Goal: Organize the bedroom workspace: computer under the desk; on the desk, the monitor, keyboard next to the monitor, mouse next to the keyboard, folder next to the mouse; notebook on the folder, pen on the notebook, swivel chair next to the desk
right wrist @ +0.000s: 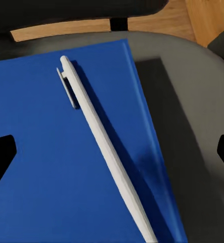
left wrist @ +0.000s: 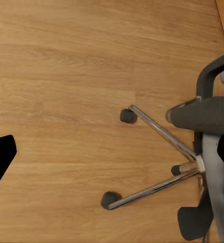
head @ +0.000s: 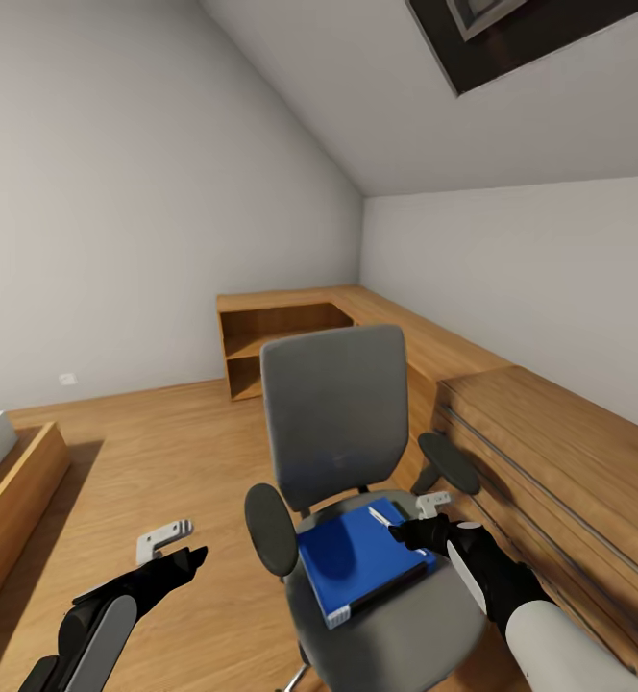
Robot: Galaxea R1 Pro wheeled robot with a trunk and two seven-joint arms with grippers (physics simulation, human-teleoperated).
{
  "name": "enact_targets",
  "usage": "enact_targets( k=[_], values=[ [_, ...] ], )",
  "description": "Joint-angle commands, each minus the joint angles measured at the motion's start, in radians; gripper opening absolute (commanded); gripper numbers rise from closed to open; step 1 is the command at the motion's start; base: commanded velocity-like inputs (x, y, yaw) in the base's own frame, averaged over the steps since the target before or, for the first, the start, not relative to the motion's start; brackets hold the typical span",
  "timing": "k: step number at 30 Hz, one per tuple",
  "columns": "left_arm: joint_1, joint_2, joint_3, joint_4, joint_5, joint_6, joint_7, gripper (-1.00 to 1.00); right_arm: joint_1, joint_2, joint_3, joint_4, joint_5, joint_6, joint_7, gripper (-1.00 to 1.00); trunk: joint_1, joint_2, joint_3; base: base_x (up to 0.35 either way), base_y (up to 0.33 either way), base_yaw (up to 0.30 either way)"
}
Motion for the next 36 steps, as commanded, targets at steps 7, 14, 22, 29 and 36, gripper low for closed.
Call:
enact_targets(
  k=[7,14,22,29,36],
  values=[
    [-0.001,0.001,0.001,-0.003,0.010,0.001,0.011,1.00,0.000,-0.001,0.002,-0.002,0.002,0.008,0.003,1.00,0.000,-0.001,-0.001,0.000,0.000,0.167],
    [-0.001,-0.001,0.002,-0.007,0.010,0.001,0.012,1.00,0.000,-0.002,0.001,-0.002,0.002,0.003,0.006,1.00,0.000,-0.001,-0.001,0.000,0.000,0.026],
    [-0.001,-0.026,0.006,-0.047,0.012,-0.001,0.014,1.00,-0.002,0.004,-0.016,-0.002,0.002,0.003,0.007,1.00,0.000,-0.001,-0.001,0.000,0.000,0.000],
    [-0.001,-0.023,0.006,-0.052,0.012,0.000,0.014,1.00,-0.002,-0.004,-0.011,-0.002,0.000,0.001,0.004,1.00,0.000,-0.001,-0.001,0.000,0.000,0.000],
    [-0.001,-0.022,0.006,-0.053,0.012,0.000,0.014,1.00,-0.002,-0.004,-0.011,-0.002,0.000,0.001,0.004,1.00,0.000,-0.001,-0.001,0.000,0.000,0.000]
  ],
)
